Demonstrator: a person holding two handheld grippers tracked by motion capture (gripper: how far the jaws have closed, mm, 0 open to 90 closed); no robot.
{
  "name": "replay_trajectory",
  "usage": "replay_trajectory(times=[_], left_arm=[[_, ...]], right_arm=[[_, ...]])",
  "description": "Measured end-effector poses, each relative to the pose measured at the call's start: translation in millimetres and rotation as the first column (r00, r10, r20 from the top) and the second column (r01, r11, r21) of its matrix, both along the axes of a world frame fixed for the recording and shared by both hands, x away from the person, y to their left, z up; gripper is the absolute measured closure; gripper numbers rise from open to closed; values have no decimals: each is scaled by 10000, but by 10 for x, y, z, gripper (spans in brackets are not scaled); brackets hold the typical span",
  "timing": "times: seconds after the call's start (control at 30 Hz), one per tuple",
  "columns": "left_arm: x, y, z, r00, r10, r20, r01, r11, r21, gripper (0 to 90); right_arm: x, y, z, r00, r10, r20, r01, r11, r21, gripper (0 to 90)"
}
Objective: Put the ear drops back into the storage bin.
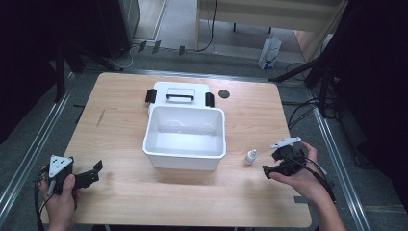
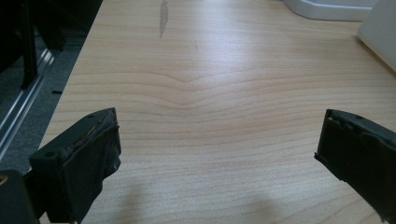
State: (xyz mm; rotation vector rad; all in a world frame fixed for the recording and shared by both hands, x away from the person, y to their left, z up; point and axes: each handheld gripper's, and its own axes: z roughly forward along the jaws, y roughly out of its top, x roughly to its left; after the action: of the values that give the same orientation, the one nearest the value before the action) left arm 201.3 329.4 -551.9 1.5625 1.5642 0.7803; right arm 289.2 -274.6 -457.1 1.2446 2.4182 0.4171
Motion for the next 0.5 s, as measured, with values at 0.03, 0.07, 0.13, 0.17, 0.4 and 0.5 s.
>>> replay_trajectory(times=[0.03, 0.07, 0.13, 0.17, 0.4, 0.5], left_arm=[[0, 1, 0, 10000, -9, -3, 9, 10000, -2, 3], [0, -1, 0, 10000, -1, -2, 1, 10000, -10, 3], [0, 0, 0, 10000, -13, -14, 13, 10000, 3, 3], [0, 0, 0, 10000, -8, -5, 8, 10000, 6, 3], [4, 0, 0, 10000, -63, -45, 63, 10000, 4, 3], [5, -1, 0, 10000, -70, -57, 70, 10000, 2, 3]], right_arm=[[18, 15, 11, 9999, 31, -120, -32, 10000, -94, 138], [36, 29, 23, 9997, 65, -245, -70, 9998, -176, 138], [70, 48, 40, 9987, 143, -483, -156, 9996, -254, 141], [91, 65, 52, 9981, 175, -588, -196, 9992, -348, 142], [197, 172, 103, 9919, 677, -1072, -757, 9945, -729, 163], [240, 223, 108, 9879, 728, -1369, -846, 9930, -829, 182]])
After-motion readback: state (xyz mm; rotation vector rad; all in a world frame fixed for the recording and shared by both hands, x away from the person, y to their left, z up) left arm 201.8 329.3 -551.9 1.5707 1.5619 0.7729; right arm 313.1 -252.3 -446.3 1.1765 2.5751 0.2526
